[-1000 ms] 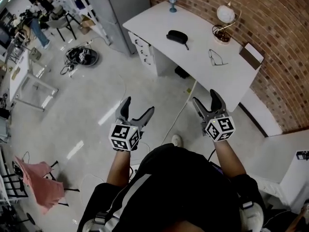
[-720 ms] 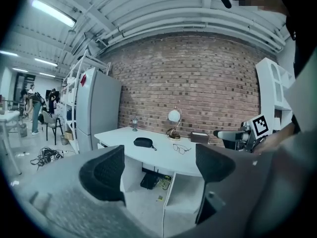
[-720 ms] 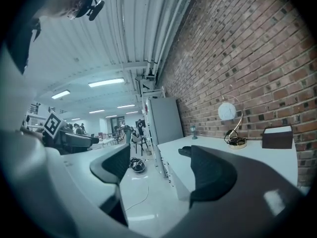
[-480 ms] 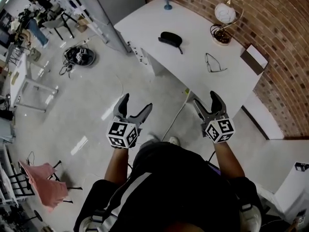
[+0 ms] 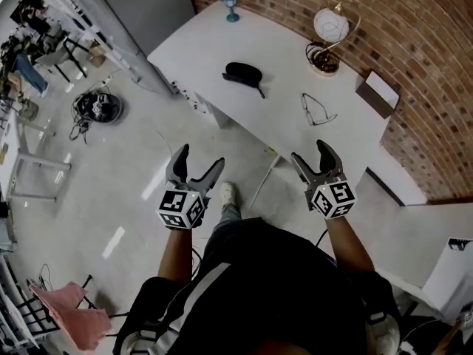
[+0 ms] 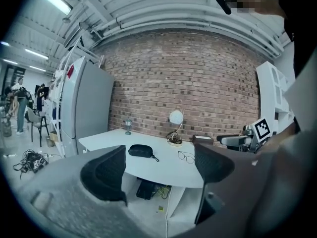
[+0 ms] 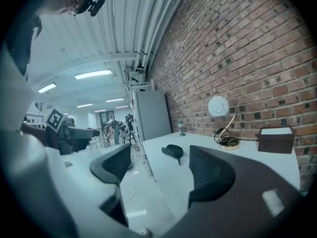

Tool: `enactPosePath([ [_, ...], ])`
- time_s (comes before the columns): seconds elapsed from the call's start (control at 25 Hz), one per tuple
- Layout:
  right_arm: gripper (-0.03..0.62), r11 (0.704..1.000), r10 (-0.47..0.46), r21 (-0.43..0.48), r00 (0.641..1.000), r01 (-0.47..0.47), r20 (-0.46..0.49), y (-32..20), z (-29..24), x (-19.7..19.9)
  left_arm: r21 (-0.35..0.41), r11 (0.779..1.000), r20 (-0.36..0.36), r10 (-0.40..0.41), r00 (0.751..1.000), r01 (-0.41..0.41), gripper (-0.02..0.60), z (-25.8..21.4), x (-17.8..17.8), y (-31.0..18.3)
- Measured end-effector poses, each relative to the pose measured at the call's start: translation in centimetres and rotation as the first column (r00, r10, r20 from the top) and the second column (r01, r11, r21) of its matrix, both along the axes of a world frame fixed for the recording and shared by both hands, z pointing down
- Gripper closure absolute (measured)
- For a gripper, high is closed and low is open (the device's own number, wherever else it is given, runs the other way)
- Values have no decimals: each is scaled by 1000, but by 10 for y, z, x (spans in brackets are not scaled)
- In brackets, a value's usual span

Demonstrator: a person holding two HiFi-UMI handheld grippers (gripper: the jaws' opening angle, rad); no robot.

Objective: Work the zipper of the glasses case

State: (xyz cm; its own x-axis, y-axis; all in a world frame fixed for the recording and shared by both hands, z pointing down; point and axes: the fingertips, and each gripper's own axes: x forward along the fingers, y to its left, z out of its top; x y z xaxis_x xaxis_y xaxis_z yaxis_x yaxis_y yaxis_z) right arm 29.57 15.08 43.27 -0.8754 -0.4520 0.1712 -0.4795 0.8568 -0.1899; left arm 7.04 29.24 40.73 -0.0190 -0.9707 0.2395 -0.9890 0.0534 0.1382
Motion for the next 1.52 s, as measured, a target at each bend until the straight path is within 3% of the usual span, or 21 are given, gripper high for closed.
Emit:
enactPosePath([
  [0.32, 229, 997, 37, 66, 999, -34, -33, -60, -13, -92, 2, 997, 32, 79, 996, -79, 144, 0, -95, -78],
  [0.68, 230, 997, 21, 71, 994, -13, -110, -104, 1, -183, -10, 991, -9, 134, 991, -134, 144, 10, -170, -126],
  [0.88, 229, 999, -21, 41, 986, 28, -164, -116, 20, -224, -16, 985, -1, 170, 985, -170, 144, 14, -197, -138],
  [1.08, 230, 994, -74, 58, 957, 93, -279, -123, 44, -258, -22, 981, -13, 190, 982, -191, 144, 20, -220, -150],
  [1.36, 230, 989, -131, 10, 923, 145, -361, -149, 76, -271, -39, 981, -38, 187, 982, -189, 152, 38, -228, -171],
  [1.52, 229, 980, -181, -10, 876, 197, -447, -174, 104, -279, -52, 984, -43, 166, 985, -169, 152, 38, -232, -188],
])
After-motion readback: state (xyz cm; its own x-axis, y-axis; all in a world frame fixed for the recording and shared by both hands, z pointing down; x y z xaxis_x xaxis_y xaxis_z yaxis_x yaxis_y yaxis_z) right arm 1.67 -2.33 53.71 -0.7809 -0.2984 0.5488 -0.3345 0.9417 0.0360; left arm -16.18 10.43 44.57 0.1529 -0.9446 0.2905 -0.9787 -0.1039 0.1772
